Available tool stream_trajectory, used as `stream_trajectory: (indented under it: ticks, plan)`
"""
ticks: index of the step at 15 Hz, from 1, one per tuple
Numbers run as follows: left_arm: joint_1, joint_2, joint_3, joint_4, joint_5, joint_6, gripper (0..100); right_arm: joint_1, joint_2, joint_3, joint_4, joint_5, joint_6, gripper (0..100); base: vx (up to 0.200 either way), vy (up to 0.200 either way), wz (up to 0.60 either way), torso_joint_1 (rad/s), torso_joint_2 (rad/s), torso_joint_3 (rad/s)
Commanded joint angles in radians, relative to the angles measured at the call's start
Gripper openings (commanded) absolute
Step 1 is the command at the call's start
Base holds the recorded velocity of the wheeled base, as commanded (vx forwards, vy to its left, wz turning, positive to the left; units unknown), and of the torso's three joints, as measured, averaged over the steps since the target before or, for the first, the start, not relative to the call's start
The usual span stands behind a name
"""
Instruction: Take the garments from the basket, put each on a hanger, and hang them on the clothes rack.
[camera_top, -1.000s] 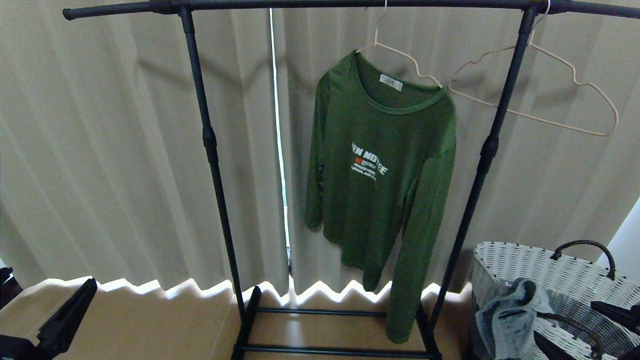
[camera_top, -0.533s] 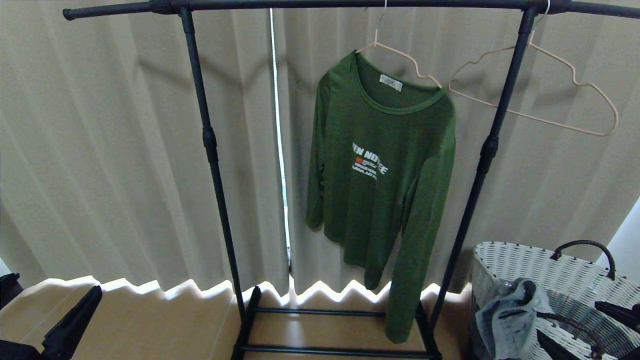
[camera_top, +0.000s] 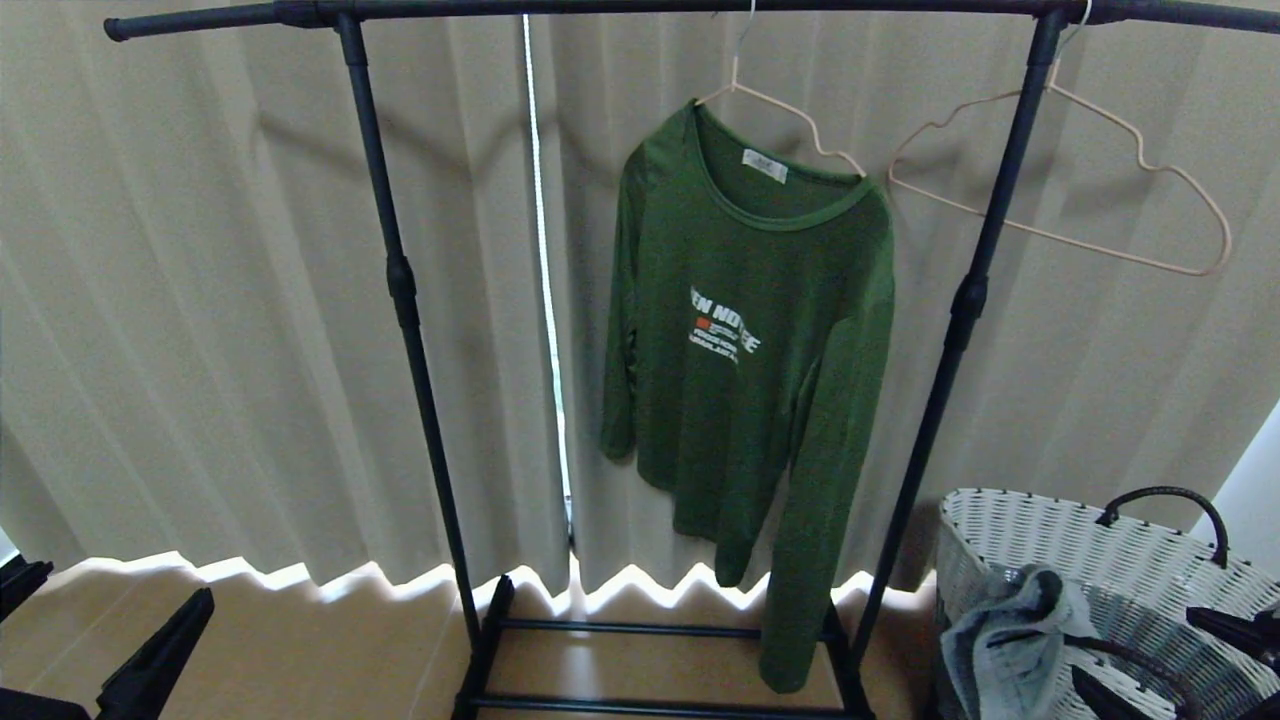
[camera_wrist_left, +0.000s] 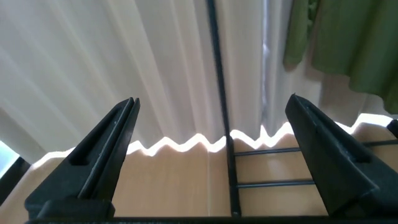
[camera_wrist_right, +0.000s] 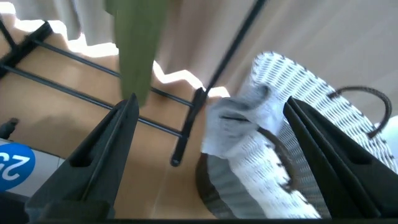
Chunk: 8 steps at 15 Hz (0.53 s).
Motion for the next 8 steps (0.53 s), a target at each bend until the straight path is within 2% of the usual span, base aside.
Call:
stream_trajectory:
  ticks: [1,7,8]
  plan:
    - [0.0,-0.003,0.0,0.002,0.001,0.0,100,0.0,0.001,0.001,-0.002,0.0,-0.003,100,0.0,-0.2,0.0,0.012,0.0,0.002]
    - [0.0,-0.014,0.0,0.005,0.001,0.0,100,0.0,0.002,0.004,-0.002,0.002,-0.003,100,0.0,-0.2,0.0,0.002,0.0,0.001]
    - [0.0,-0.014,0.0,0.005,0.001,0.0,100,0.0,0.001,0.004,-0.002,0.002,-0.003,100,0.0,0.0,0.0,0.0,0.0,0.0]
